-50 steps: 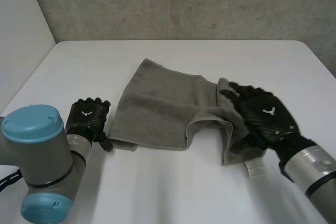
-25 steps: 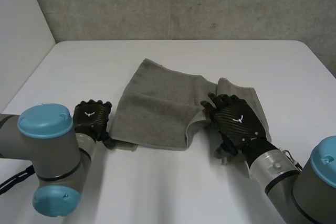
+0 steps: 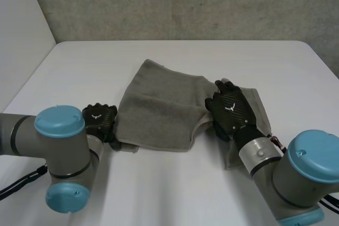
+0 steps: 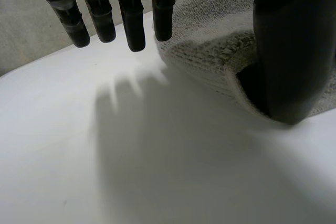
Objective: Fold the towel.
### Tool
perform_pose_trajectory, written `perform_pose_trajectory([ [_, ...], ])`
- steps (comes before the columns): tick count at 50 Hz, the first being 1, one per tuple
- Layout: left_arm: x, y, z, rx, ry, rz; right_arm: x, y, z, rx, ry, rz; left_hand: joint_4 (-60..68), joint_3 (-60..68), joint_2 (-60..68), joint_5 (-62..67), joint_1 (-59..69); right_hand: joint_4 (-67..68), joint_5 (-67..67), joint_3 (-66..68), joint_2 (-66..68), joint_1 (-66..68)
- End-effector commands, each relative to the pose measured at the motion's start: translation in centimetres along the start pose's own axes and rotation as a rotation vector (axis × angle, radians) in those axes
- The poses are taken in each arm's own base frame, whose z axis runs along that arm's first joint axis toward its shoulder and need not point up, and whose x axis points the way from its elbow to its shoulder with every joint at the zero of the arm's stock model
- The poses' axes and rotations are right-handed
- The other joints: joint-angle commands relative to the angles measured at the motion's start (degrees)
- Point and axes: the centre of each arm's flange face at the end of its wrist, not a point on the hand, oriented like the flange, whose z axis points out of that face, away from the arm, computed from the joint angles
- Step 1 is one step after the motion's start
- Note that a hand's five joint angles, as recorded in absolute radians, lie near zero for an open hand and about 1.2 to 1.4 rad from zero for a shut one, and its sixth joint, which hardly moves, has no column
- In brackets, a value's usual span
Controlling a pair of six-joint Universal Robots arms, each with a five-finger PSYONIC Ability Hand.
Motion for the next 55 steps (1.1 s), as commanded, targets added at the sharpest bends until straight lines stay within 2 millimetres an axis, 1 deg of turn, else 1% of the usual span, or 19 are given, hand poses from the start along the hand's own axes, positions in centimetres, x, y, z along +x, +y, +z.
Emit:
perform_pose_trajectory([
  [1, 0.0, -0.7, 0.4, 0.022, -0.003, -0.054, 1.0, -0.3, 0.4, 0.003, 0.023, -0.001, -3.2, -2.8, 1.2, 0.3, 1.6, -3.0, 8.6, 0.3, 8.6, 8.4],
  [7, 0.0, -1.4, 0.8, 0.046, -0.003, -0.096, 1.2, -0.8, 0.3, 0.013, 0.030, -0.001, -3.2, -2.8, 1.2, 0.3, 1.6, -3.0, 8.8, 0.3, 8.8, 8.6],
  [18, 0.0, -2.0, 1.3, 0.084, -0.004, -0.130, 2.1, -3.0, -0.1, 0.053, 0.050, 0.002, -3.2, -2.8, 4.2, 3.3, 4.6, -3.0, 9.7, 0.3, 9.7, 9.5],
  [27, 0.3, -1.9, 1.8, 0.100, 0.000, -0.131, 4.1, -3.7, -0.7, 0.019, 0.083, 0.019, -3.2, -2.8, 6.6, 5.7, 7.0, -3.0, 10.2, 0.3, 10.2, 10.0],
  [29, 0.3, -1.8, 1.9, 0.102, 0.002, -0.132, 4.8, -3.8, -0.8, 0.016, 0.099, 0.018, -3.2, -2.8, 14.5, 13.5, 14.8, -3.0, 10.2, 0.3, 10.2, 10.0],
  [30, 0.3, -1.8, 1.9, 0.102, 0.002, -0.132, 5.3, -3.9, -0.8, 0.013, 0.112, 0.017, -3.2, -2.8, 14.5, 13.6, 14.9, -3.0, 10.2, 0.3, 10.2, 10.0],
  [32, 0.3, -1.7, 2.0, 0.100, 0.003, -0.133, 5.9, -3.9, -0.8, 0.009, 0.126, 0.017, -3.2, -2.8, 28.1, 27.1, 28.4, -3.0, 10.2, 0.3, 10.2, 10.0],
  [33, 0.3, -1.7, 2.0, 0.100, 0.003, -0.133, 6.4, -3.8, -0.8, 0.007, 0.138, 0.014, -3.2, -2.8, 28.2, 27.2, 28.5, -3.0, 10.2, 0.3, 10.2, 10.0],
  [34, 0.3, -1.7, 2.0, 0.099, 0.003, -0.133, 6.4, -3.8, -0.8, 0.007, 0.138, 0.014, -3.2, -2.8, 35.5, 34.5, 35.8, -3.0, 10.2, 0.3, 10.2, 10.0],
  [35, 0.3, -1.7, 2.0, 0.099, 0.003, -0.133, 6.7, -3.6, -0.8, 0.001, 0.142, 0.015, -3.2, -2.8, 35.6, 34.6, 35.9, -3.0, 10.2, 0.3, 10.2, 10.0],
  [37, 0.2, -1.9, 1.9, 0.104, 0.008, -0.134, 6.8, -3.4, -0.9, -0.011, 0.136, 0.017, -3.2, -2.8, 52.8, 51.8, 53.1, -3.0, 10.2, 0.3, 10.2, 10.0],
  [40, 0.2, -2.0, 1.9, 0.105, 0.014, -0.136, 6.8, -2.8, -1.2, -0.061, 0.083, 0.027, -3.2, -2.8, 56.9, 55.9, 57.3, -3.0, 10.0, 0.3, 10.0, 9.8],
  [43, 0.5, -2.4, 1.4, 0.116, 0.052, -0.137, 6.7, -2.6, -1.5, -0.087, 0.055, 0.037, -3.2, -2.8, 56.9, 55.9, 57.3, -3.0, 10.0, 0.3, 10.0, 9.8],
  [45, 0.3, -4.7, 0.2, 0.163, 0.101, -0.139, 6.4, -2.7, -1.9, -0.131, -0.006, 0.058, -3.2, -2.8, 56.9, 55.9, 57.3, -3.0, 9.5, 0.3, 9.5, 9.3],
  [48, 0.4, -5.5, -0.7, 0.178, 0.146, -0.133, 6.9, -3.7, -2.3, -0.156, -0.053, 0.068, -3.2, -2.8, 56.9, 55.9, 57.3, -3.0, 8.5, 0.3, 8.5, 8.3],
  [50, 1.1, -6.6, -2.7, 0.156, 0.269, -0.112, 7.4, -4.2, -2.5, -0.169, -0.072, 0.069, -3.2, -2.8, 56.9, 55.9, 57.3, -3.0, 8.3, 0.3, 8.3, 8.1],
  [51, 1.1, -6.6, -2.7, 0.156, 0.269, -0.112, 8.1, -4.8, -2.7, -0.185, -0.081, 0.065, -3.2, -2.8, 56.9, 55.9, 57.3, -3.0, 7.8, 0.3, 7.8, 7.6],
  [52, 1.3, -7.2, -3.8, 0.131, 0.321, -0.106, 8.1, -4.8, -2.7, -0.185, -0.081, 0.065, -3.2, -2.8, 56.9, 55.9, 57.3, -3.0, 7.8, 0.3, 7.8, 7.6],
  [55, 0.8, -8.6, -5.8, 0.075, 0.375, -0.105, 9.4, -5.9, -3.1, -0.217, -0.105, 0.052, -3.2, -2.8, 56.9, 55.9, 57.3, -3.0, 6.8, 0.3, 6.8, 6.6],
])
